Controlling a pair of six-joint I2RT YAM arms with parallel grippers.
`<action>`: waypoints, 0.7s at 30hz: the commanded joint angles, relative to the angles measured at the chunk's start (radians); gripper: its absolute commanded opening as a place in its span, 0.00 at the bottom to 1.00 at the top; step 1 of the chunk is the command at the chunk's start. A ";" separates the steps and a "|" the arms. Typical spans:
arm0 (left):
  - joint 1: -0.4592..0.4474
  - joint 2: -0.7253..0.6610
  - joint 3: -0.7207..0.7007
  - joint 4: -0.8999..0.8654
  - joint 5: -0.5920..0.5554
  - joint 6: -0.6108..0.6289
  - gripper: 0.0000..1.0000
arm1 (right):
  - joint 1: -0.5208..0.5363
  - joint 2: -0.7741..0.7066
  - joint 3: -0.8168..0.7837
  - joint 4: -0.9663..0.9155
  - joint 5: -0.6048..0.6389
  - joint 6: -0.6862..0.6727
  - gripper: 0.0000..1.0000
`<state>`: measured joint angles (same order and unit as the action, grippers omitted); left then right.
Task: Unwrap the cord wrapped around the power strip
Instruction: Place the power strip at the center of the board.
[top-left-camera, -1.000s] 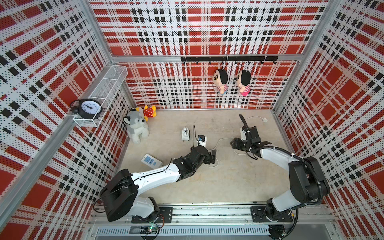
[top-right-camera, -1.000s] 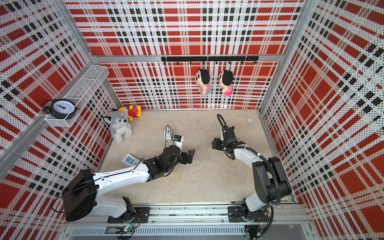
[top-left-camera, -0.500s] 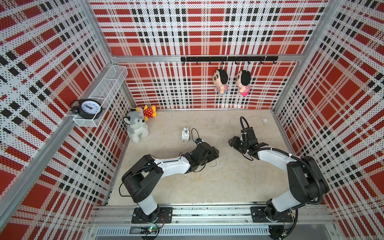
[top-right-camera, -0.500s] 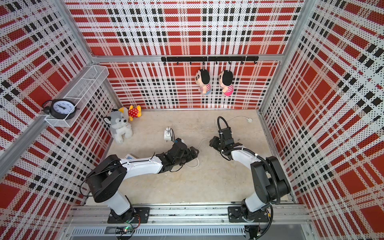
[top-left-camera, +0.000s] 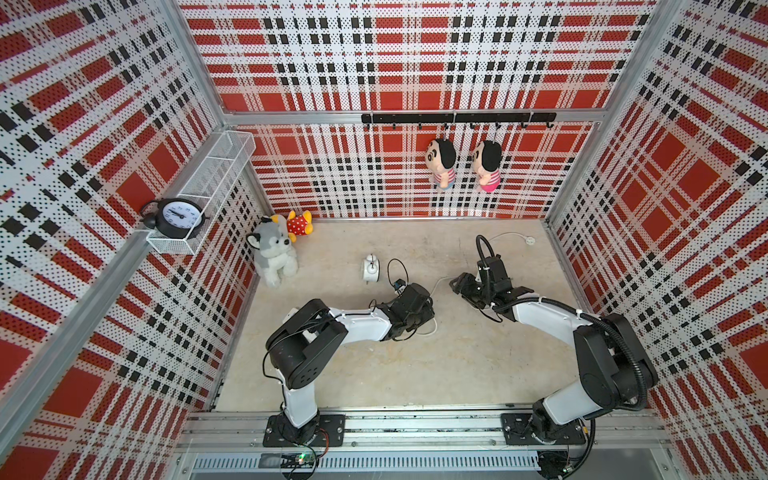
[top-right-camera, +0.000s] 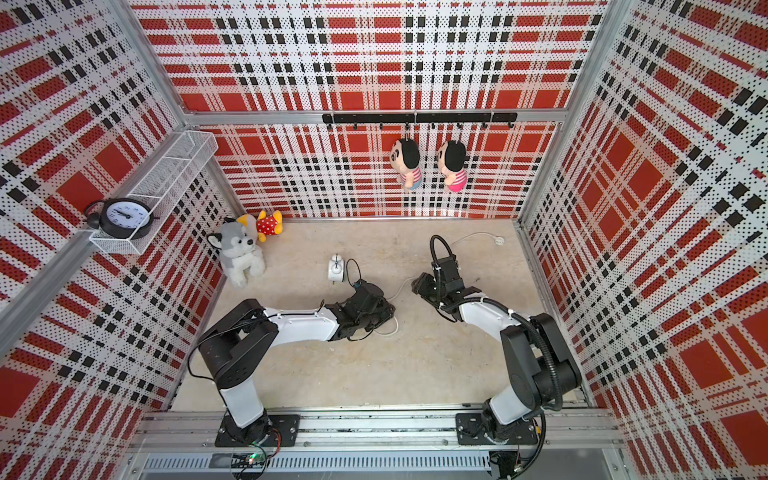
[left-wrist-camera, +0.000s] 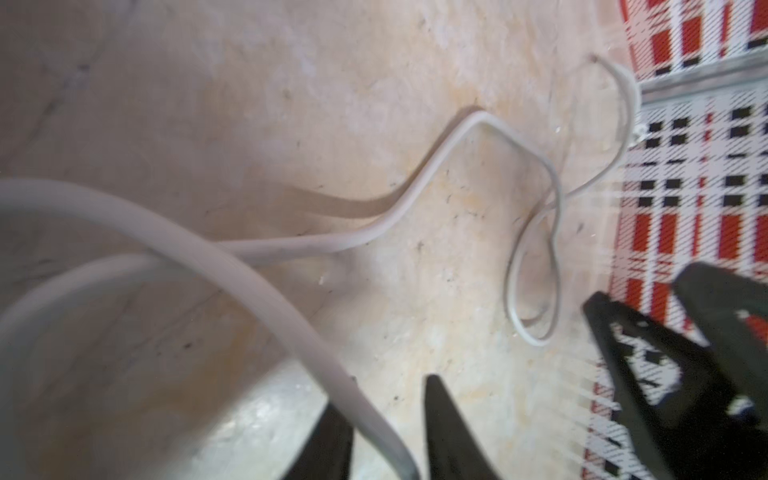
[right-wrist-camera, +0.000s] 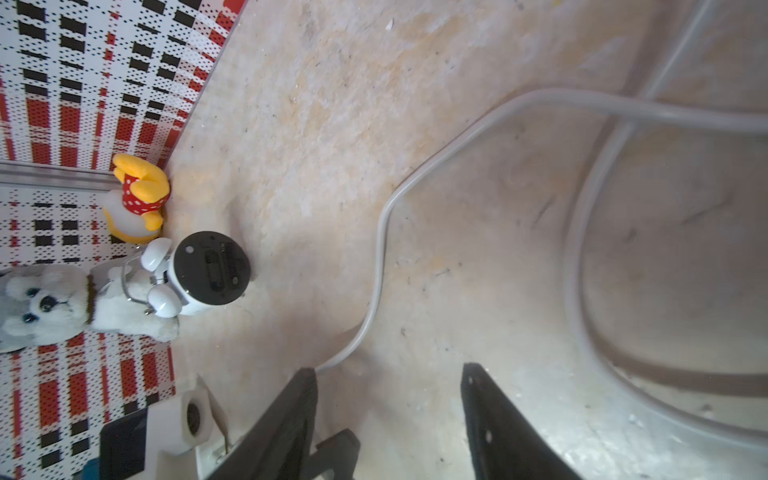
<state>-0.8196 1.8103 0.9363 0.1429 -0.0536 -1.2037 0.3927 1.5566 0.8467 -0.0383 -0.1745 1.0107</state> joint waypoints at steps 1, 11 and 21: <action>0.012 -0.096 -0.052 0.131 0.010 0.043 0.07 | 0.015 0.042 -0.037 0.115 -0.087 0.120 0.63; 0.049 -0.261 -0.244 0.432 0.105 0.085 0.00 | 0.114 0.263 -0.072 0.584 -0.206 0.505 0.72; 0.056 -0.332 -0.338 0.581 0.141 0.066 0.00 | 0.161 0.467 0.042 0.747 -0.160 0.665 0.54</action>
<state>-0.7677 1.5253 0.6147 0.6170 0.0666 -1.1423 0.5465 1.9667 0.8639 0.5987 -0.3584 1.5703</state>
